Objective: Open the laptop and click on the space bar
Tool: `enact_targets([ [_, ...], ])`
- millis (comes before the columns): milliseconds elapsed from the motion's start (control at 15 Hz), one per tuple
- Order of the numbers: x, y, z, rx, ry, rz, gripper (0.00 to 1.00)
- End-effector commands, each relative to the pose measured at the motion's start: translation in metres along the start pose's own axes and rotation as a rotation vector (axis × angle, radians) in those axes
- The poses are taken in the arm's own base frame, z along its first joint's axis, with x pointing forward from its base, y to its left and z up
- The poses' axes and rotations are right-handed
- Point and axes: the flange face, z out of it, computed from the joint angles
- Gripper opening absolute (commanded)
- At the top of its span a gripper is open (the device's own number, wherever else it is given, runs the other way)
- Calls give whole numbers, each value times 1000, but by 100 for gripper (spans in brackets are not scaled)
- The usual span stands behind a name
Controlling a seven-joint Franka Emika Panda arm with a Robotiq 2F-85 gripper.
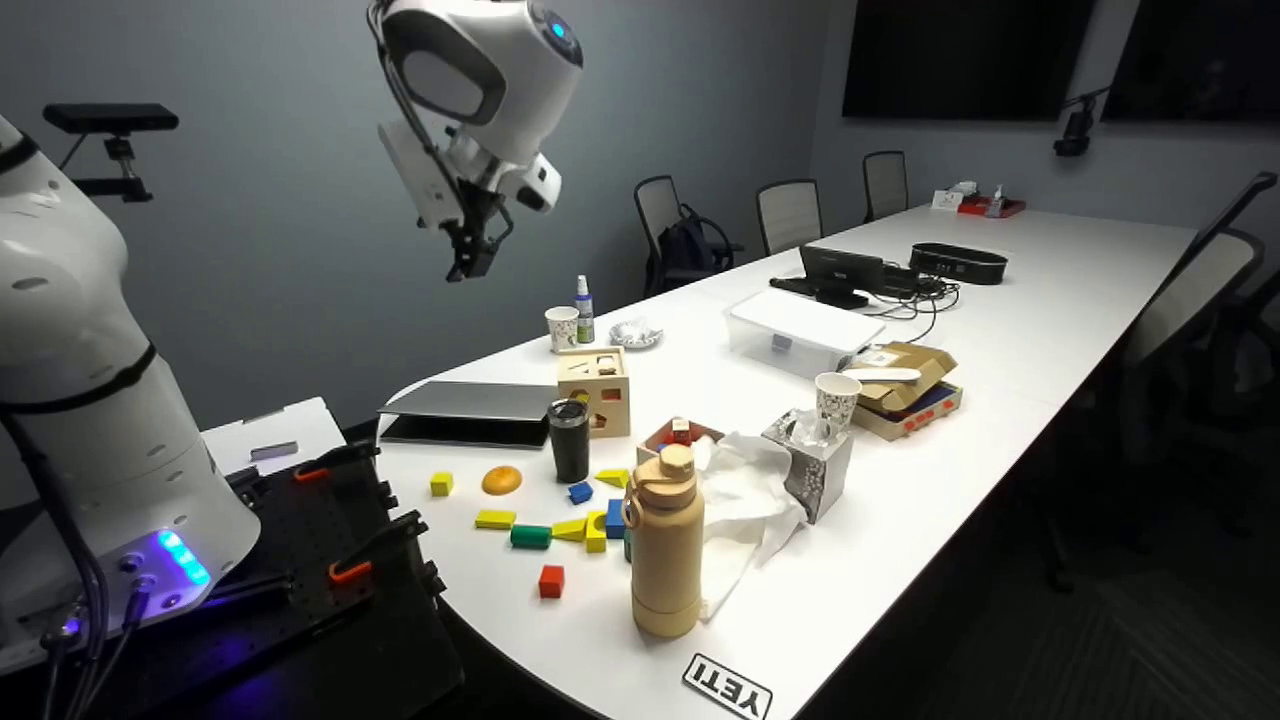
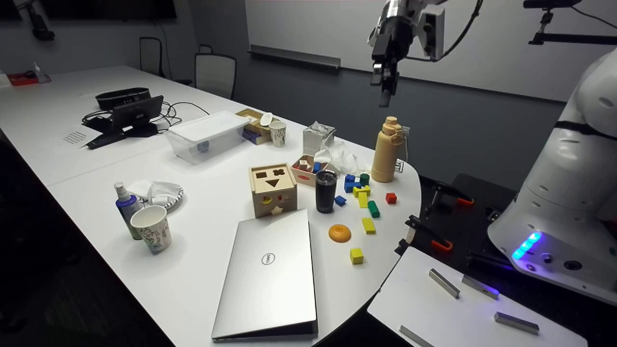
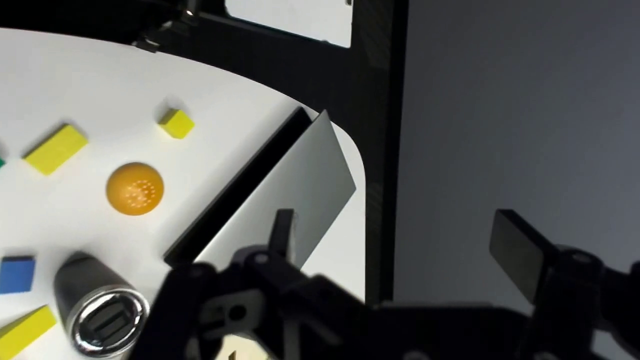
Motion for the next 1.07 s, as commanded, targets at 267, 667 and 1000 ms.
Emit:
enact_targets([
  [267, -30, 22, 132, 43, 194, -14, 100],
  [667, -14, 30, 205, 17, 308, -7, 100],
  [1000, -4, 57, 261, 15, 291, 47, 100],
])
